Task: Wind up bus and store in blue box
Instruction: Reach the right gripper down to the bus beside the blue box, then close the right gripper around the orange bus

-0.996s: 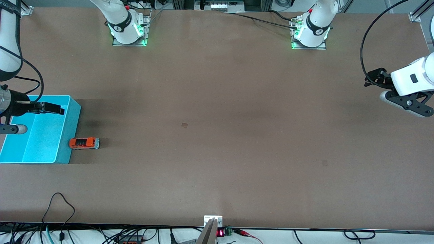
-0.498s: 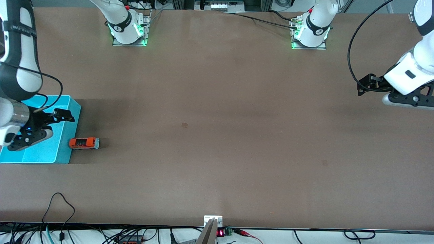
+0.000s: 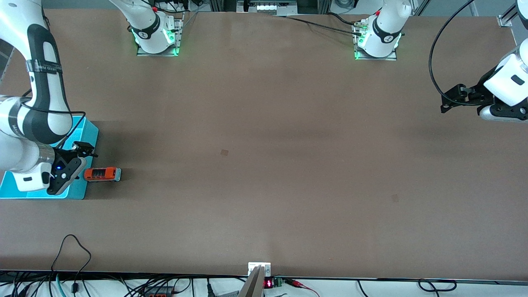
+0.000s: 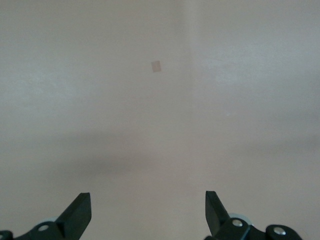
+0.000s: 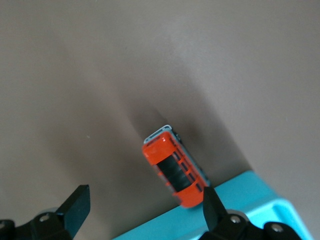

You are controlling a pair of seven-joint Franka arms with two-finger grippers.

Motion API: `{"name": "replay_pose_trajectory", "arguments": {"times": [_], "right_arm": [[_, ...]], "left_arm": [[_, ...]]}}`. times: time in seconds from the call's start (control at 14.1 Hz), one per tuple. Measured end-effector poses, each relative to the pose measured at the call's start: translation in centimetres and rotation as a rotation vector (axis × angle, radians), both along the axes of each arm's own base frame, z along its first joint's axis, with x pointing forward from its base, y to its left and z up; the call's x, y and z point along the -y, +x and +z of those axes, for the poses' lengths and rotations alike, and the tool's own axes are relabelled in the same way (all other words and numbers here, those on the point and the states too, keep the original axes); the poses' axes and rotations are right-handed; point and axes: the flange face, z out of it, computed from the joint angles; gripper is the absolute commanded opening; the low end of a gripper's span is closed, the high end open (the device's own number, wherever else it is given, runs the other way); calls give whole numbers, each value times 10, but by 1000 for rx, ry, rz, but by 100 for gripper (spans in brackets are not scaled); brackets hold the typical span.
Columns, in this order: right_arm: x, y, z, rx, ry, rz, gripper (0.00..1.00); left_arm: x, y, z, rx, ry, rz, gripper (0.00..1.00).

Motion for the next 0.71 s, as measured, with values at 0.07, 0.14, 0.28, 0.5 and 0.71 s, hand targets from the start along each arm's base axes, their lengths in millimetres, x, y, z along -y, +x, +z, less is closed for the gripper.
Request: {"name": "replay_pose_trajectory", "arguments": {"times": [0.07, 0.14, 0.28, 0.5, 0.71], "right_arm": [[3, 0, -13, 8, -2, 67, 100], [6, -2, -27, 11, -4, 118, 100], [11, -6, -50, 13, -6, 202, 100], [19, -13, -71, 30, -1, 289, 100], [32, -18, -80, 42, 2, 333, 100]], "left_arm": [[1, -1, -1, -7, 0, -2, 100], [1, -1, -1, -12, -1, -2, 100], [1, -2, -1, -15, -1, -2, 100], [5, -2, -1, -15, -1, -9, 100], [7, -2, 0, -15, -1, -12, 100]]}}
